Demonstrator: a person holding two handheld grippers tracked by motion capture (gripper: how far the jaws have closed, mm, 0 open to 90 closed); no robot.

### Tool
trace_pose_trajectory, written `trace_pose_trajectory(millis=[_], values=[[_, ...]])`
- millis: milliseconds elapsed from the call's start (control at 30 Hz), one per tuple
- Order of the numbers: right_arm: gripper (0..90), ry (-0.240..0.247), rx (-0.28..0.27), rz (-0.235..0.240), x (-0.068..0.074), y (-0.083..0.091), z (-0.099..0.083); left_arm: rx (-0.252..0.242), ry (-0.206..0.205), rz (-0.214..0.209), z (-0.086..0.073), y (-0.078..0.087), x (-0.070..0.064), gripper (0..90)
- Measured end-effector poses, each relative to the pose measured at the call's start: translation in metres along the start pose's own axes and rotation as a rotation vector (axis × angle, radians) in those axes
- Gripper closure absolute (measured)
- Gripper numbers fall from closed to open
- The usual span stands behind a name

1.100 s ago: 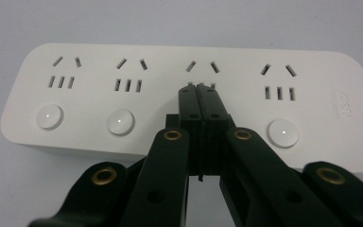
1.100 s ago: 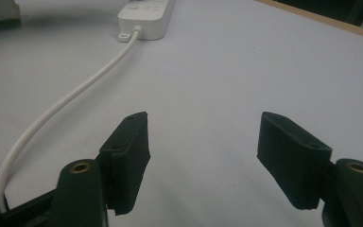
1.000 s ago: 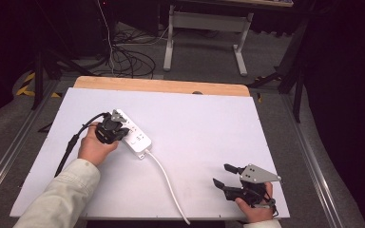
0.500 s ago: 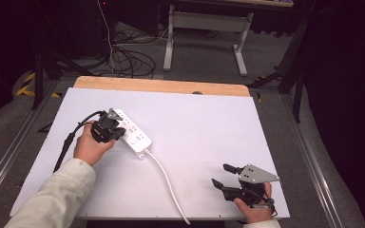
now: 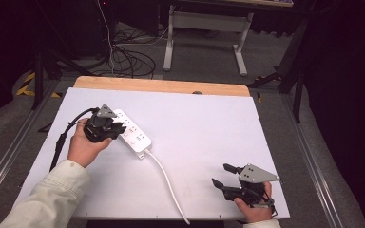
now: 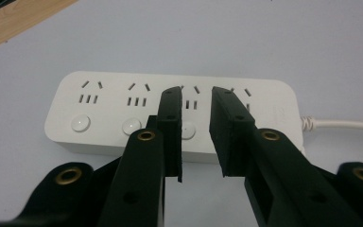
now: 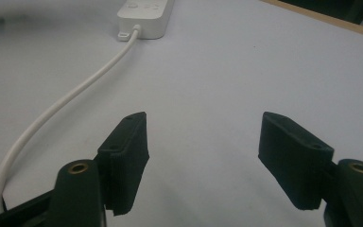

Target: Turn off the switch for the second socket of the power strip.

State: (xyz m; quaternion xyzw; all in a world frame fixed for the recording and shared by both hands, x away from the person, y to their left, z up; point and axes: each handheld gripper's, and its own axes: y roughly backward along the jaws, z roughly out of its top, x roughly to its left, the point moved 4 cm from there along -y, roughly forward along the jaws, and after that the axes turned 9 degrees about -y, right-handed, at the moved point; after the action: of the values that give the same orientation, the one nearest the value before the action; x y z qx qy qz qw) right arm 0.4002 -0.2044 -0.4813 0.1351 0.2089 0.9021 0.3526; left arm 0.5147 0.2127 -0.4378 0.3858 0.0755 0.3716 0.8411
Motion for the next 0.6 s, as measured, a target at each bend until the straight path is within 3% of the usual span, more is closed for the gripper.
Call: trace_pose_trajectory(millis=[400,600], values=[[34.3,0.001,0.000,-0.002,0.000,0.000,0.000,-0.027,-0.014,-0.009,0.003,0.011,-0.009,67.0],[34.3,0.004,0.001,0.000,0.000,0.000,0.000,-0.053,-0.010,-0.018,0.006,0.016,-0.013,56.4]])
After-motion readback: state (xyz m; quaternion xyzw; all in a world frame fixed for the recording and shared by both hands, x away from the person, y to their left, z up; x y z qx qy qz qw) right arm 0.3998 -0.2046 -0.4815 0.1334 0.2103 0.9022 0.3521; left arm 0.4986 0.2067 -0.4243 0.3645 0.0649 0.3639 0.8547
